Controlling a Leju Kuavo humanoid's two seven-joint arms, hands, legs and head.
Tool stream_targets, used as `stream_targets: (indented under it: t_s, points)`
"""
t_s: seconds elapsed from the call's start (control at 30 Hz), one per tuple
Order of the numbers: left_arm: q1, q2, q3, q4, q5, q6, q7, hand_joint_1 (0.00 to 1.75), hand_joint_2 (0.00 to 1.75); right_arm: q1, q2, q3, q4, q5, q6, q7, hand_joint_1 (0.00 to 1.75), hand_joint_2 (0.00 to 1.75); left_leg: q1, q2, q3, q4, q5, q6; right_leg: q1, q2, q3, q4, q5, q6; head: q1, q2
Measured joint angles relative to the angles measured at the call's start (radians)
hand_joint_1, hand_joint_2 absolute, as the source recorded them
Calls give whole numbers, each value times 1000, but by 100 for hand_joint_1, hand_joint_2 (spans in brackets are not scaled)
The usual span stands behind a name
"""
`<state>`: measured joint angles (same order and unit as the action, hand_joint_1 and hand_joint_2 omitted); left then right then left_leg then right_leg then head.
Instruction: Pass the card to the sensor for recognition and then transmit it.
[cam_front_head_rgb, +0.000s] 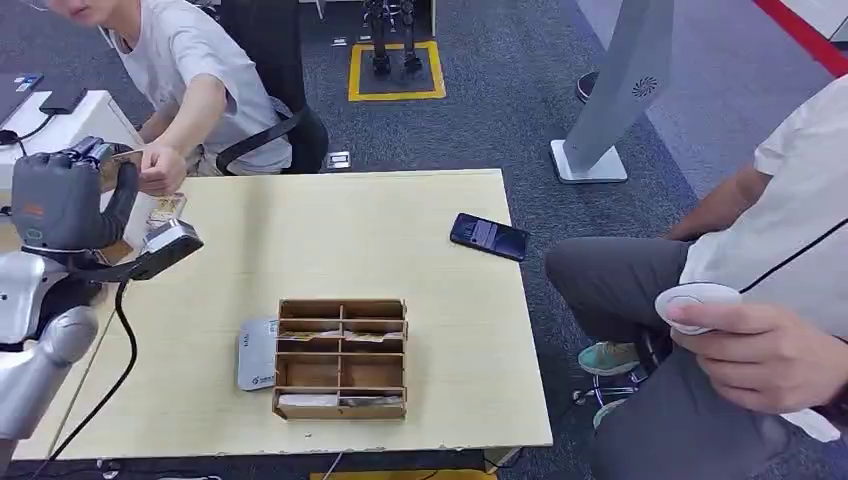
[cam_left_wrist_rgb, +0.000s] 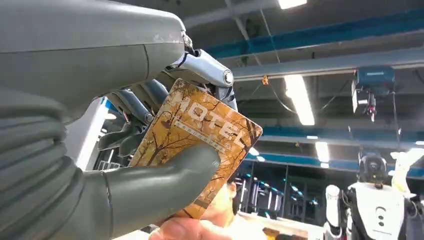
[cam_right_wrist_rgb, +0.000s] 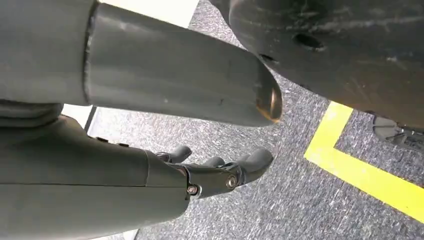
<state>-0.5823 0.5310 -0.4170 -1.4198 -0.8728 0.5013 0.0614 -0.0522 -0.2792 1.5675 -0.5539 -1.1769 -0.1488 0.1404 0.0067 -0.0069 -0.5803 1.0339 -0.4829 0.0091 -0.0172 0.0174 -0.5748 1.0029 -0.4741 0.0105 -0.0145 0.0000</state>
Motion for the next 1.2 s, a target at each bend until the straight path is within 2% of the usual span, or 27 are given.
stream_targets:
  t_s: [0.27, 0.3, 0.33, 1.03, 1.2]
  points:
    - [0, -15, -5, 16, -2, -6, 3, 175, 175, 0, 6, 0, 13, 3, 4, 0, 0, 0, 0, 1, 0, 0, 0, 0, 0, 1, 0, 0, 0, 0, 0, 0]
    - [0, -17, -5, 18, -2, -6, 4, 131, 175, 0, 7, 0, 14, 3, 4, 0, 0, 0, 0, 1, 0, 0, 0, 0, 0, 1, 0, 0, 0, 0, 0, 0]
    - [0, -18, -5, 20, -3, -6, 4, 0, 175, 0, 7, 0, 15, 4, 4, 0, 0, 0, 0, 1, -1, 0, 0, 0, 0, 1, -1, 0, 0, 0, 0, 0]
    - [25, -26, 6, 27, -21, 79, -21, 0, 175, 4, 7, 0, 16, -5, 8, 3, 0, 0, 0, 0, -1, 0, 0, 0, 0, 1, -1, 0, 0, 0, 0, 0]
    - [70, 2, 36, 26, -18, 116, -29, 0, 175, 11, 6, 0, 7, -23, -26, -3, 0, 0, 0, 2, -2, 0, 0, 0, 0, 2, -1, 0, 0, 0, 0, 0]
